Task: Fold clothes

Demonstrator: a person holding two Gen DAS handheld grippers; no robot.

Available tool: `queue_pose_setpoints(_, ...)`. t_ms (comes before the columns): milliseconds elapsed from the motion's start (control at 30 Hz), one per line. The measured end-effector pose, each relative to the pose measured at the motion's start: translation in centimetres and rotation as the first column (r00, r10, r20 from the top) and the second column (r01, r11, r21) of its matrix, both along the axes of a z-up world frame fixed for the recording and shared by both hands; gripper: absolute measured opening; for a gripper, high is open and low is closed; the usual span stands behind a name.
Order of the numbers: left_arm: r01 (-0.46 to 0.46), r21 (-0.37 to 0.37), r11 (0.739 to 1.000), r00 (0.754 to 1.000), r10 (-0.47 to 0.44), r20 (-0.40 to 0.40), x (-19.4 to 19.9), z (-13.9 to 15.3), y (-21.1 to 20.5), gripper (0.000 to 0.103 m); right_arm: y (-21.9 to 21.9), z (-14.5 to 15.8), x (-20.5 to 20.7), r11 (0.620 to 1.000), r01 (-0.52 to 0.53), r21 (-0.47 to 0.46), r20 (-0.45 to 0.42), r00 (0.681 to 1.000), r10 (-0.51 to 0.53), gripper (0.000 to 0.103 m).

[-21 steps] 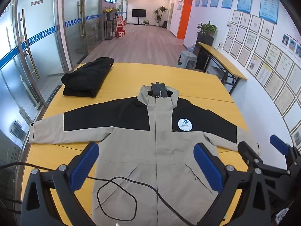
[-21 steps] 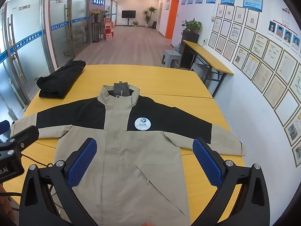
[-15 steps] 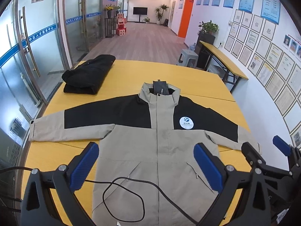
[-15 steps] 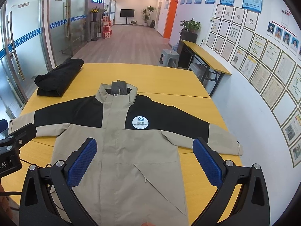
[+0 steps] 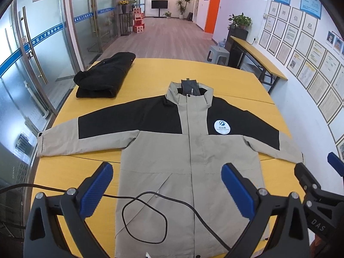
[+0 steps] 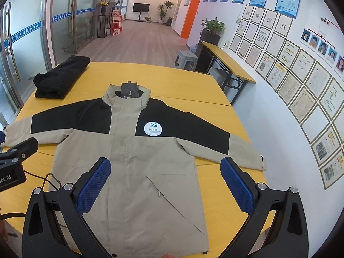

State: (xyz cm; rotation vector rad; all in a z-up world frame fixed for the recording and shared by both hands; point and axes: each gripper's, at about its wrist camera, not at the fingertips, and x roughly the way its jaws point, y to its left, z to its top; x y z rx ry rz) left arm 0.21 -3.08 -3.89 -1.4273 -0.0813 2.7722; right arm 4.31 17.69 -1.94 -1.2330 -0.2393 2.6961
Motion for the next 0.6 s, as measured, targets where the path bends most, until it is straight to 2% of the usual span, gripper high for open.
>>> queue_pose_setpoints(100,0.029,-0.027,0.999,1.000,-0.029,0.013,-0.3,-0.8,0.6,0.103,0.1,-0.4,0.1,1.000,-0.016,-0.001,0.035,0.999,0.016,0.103)
queue_pose_setpoints(200,0.058,-0.011,0.998,0.997,-0.057,0.043,-1.0,-2.0,1.3,0.103,0.6,-0.8,0.0,1.000,-0.023,-0.013,0.051,0.998,0.023,0.103)
queue_pose_setpoints(267,0.093,0.016,0.996,0.994,-0.093,0.049,-1.7,-3.0,2.0,0.103,2.4,-1.3,-0.2,0.997,-0.008,-0.075,0.045,0.999,0.011,0.103)
queue_pose_setpoints(367,0.137,0.030,0.990,0.989,-0.138,0.051,-3.3,-5.4,3.4,0.103,7.3,-2.8,-0.8,0.975,0.075,-0.207,0.038,0.997,-0.069,0.103)
queue_pose_setpoints(433,0.157,0.029,0.987,0.985,-0.158,0.064,-4.6,-7.4,4.5,0.103,11.7,-4.4,-1.1,0.943,0.151,-0.296,0.039,0.988,-0.146,0.103)
queue_pose_setpoints(500,0.176,0.011,0.984,0.979,-0.177,0.105,-6.4,-9.7,6.1,0.103,17.2,-6.4,-1.3,0.889,0.246,-0.385,0.049,0.968,-0.247,0.103)
queue_pose_setpoints(600,0.210,0.000,0.978,0.965,-0.207,0.162,-9.1,-12.8,9.1,0.103,26.9,-10.4,-1.7,0.790,0.415,-0.451,0.095,0.903,-0.420,0.103)
